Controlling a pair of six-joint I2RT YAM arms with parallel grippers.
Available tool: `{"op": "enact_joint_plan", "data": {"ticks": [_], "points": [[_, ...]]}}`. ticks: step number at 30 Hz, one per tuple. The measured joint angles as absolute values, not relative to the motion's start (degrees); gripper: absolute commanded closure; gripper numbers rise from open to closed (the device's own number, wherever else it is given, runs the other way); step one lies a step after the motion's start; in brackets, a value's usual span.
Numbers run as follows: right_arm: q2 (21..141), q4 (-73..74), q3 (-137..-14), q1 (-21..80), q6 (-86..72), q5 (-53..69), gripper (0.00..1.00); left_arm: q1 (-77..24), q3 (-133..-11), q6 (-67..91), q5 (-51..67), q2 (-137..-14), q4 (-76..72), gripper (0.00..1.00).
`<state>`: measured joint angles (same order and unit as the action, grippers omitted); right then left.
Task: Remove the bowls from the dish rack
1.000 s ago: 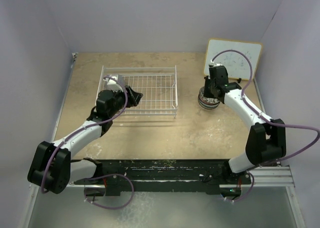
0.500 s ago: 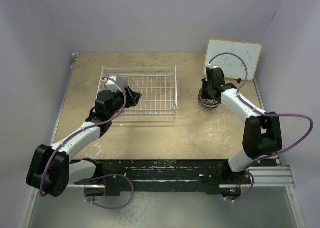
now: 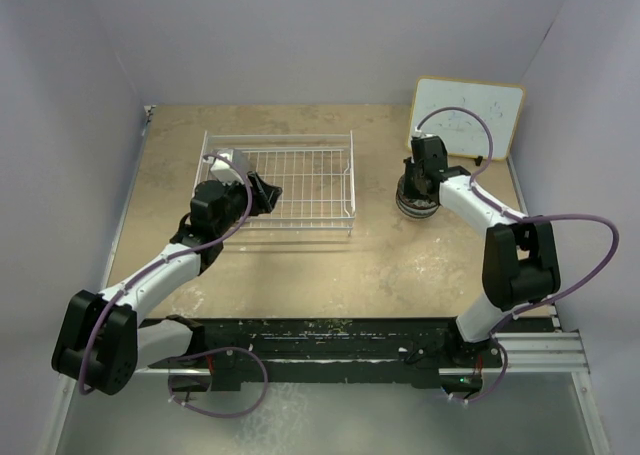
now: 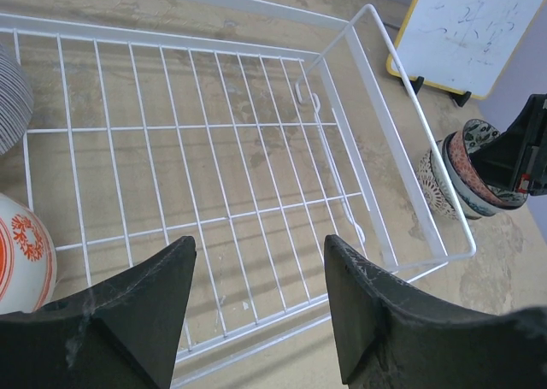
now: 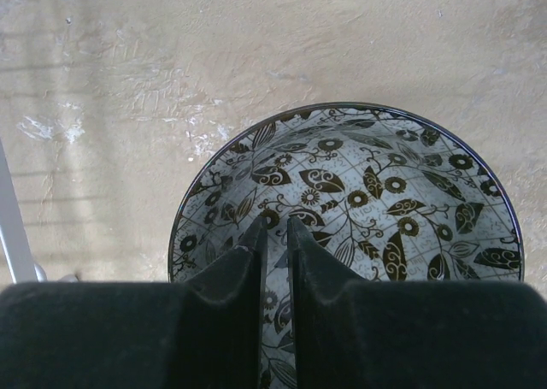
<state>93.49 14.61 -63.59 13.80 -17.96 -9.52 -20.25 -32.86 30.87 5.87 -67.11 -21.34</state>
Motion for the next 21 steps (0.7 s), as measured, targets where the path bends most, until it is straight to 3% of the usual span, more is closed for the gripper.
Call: {"op": "enact_joint_plan", "data": {"ticks": [8,13,19,21], "points": [[92.79,14.85,-63.59,13.8,-17.96,-9.91,0.82,-20.25,-32.86,30.85,5.48,-67.09,-21.3,0.35],[86.76,16.03,-63.55,13.8,-18.02,-9.96,0.75,-20.25,-32.88,30.24,3.95,-67.09,-20.97,0.33],[75.9,14.02,-62.08,13.8,-17.87,-9.47,0.61,-20.25,-33.93,26.57,-1.39,-66.83,-17.41,0.03],[72.79,12.19,-60.38,13.8,-17.76,-8.67,0.55,-20.25,-34.28,25.15,-3.64,-66.3,-17.06,0.01]]}}
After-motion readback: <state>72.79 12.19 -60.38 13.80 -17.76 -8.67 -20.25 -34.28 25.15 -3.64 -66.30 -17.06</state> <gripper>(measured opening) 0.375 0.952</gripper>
